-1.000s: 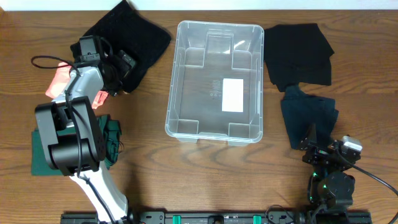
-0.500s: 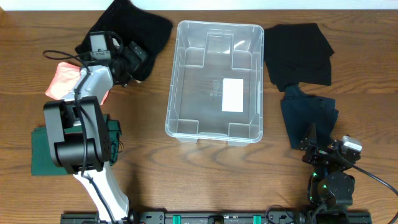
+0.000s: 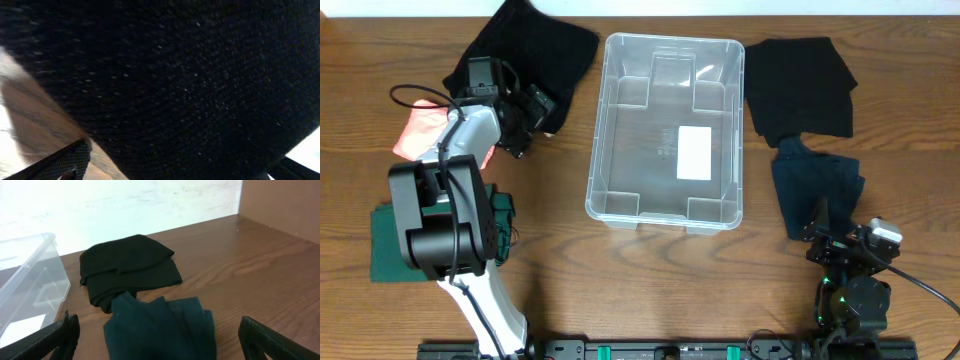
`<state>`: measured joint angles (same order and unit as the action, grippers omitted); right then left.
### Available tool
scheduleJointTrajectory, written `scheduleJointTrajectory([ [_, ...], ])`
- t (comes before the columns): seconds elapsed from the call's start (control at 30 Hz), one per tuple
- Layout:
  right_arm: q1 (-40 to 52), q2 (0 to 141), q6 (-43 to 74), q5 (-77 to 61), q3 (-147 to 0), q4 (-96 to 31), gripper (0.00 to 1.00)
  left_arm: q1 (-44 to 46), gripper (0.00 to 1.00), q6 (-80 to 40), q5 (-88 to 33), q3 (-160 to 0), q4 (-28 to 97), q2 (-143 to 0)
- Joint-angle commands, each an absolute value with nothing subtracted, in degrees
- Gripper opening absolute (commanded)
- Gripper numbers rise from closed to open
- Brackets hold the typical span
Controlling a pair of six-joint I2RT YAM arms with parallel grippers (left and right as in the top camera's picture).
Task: Pack container
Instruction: 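Close the left gripper on the black sweater's edge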
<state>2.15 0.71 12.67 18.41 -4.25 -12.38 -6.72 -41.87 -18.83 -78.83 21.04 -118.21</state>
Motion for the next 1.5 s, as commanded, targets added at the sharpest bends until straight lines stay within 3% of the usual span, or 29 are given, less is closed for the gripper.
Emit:
scheduleJointTrajectory([
  [0.0,1.9,0.5,13.3,18.4,-4.1,-12.4,0.99,-8.5,0.98,-44.8,-13.3,-79.1,21.8,-119.1],
  [0.27,1.9,0.5,13.3,18.4,-4.1,-12.4,0.99,-10.5,0.98,-45.1,-13.8,-77.9,16.2,-119.1],
  [0.5,1.9,0.5,13.2,18.4,-4.1,-12.4,0.99,-10.5,0.98,-52.5,-22.3,-77.8,14.9,-119.0],
  [0.73,1.9,0.5,13.2,18.4,-4.1,-12.4,0.99,-6.9,0.98,-52.0,-26.6,-77.8,14.5,-119.0],
  [1.33,1.9,0.5,13.2,18.4,-4.1,-12.4,0.99,-7.1,0.98,-51.3,-21.4,-77.8,19.9,-115.2],
  [1.47,1.9,0.5,13.3,18.4,-4.1,-12.4,0.99,-7.2,0.98,-45.6,-20.9,-77.8,17.6,-113.6],
])
